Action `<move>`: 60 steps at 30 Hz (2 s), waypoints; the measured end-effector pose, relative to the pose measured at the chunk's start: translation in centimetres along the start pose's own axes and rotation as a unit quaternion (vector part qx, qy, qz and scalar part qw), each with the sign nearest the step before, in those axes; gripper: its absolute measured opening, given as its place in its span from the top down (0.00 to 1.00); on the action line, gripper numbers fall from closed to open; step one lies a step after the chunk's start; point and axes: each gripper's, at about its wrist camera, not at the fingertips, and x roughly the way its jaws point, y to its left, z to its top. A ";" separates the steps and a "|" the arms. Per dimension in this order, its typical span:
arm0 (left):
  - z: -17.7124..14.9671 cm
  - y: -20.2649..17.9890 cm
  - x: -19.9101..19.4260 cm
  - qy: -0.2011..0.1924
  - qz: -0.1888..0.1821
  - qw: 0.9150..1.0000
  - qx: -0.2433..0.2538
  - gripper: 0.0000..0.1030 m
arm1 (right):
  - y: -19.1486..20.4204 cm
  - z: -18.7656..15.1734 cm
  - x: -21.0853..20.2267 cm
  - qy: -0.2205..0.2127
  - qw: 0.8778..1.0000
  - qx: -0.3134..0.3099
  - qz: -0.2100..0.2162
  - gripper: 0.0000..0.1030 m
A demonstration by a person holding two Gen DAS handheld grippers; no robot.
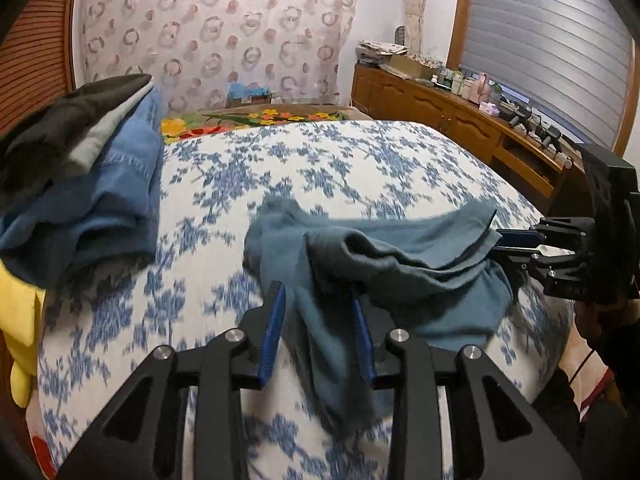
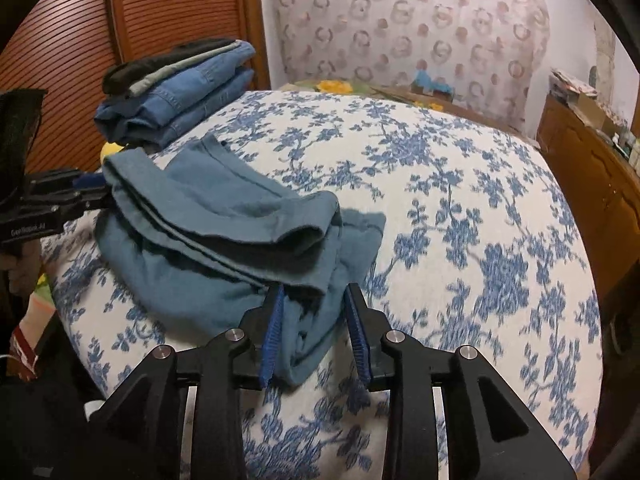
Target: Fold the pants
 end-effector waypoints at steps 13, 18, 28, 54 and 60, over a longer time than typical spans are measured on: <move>0.8 2.1 3.3 0.015 0.008 0.999 -0.042 0.69 | -2.2 1.7 -2.9 -0.048 0.998 0.034 0.005 0.66; 0.5 2.5 3.7 0.023 0.003 0.998 -0.053 0.69 | -1.6 1.5 -2.3 -0.036 0.999 0.015 0.006 0.66; 0.1 2.8 4.0 0.030 -0.005 0.998 -0.063 0.69 | -1.2 3.4 2.0 0.007 0.999 -0.017 0.035 0.69; -0.4 1.0 -0.1 -0.010 -0.010 0.999 -0.045 0.69 | -1.6 1.9 -0.9 -0.010 0.999 0.032 0.033 0.81; -1.9 0.1 0.3 0.004 -0.007 0.999 -0.035 0.69 | -0.4 -1.0 -2.7 0.002 0.999 0.036 0.039 0.81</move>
